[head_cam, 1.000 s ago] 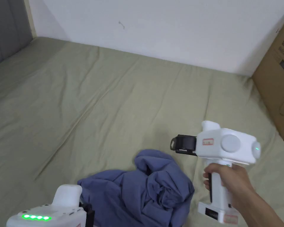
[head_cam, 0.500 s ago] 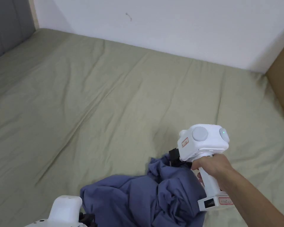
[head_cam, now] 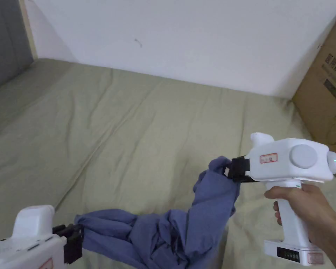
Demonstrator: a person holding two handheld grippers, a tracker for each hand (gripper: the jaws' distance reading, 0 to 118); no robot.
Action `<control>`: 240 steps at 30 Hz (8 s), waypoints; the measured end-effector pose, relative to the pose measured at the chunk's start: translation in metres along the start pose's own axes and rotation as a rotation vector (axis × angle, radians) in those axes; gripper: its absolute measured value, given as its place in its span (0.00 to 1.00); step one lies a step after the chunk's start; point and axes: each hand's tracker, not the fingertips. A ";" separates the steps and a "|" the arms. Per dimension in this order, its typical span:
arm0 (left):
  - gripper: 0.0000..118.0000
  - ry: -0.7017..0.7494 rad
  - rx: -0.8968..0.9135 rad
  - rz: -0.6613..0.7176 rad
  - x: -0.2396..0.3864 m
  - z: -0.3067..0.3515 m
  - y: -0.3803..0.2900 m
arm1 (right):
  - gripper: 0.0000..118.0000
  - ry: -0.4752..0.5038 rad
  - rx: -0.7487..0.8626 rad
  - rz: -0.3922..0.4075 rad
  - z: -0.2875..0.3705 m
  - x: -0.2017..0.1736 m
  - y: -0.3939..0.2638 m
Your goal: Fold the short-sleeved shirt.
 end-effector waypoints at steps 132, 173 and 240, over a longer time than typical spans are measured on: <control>0.99 0.082 0.003 0.015 -0.094 0.042 -0.041 | 0.96 -0.152 0.167 -0.368 0.070 -0.005 -0.278; 0.68 0.083 -0.006 -0.212 -0.027 -0.236 0.190 | 0.00 -0.153 0.518 -0.051 0.155 -0.069 -0.255; 0.02 0.106 0.110 -0.266 0.007 -0.115 0.247 | 0.07 -0.088 0.337 -0.158 -0.003 0.023 0.067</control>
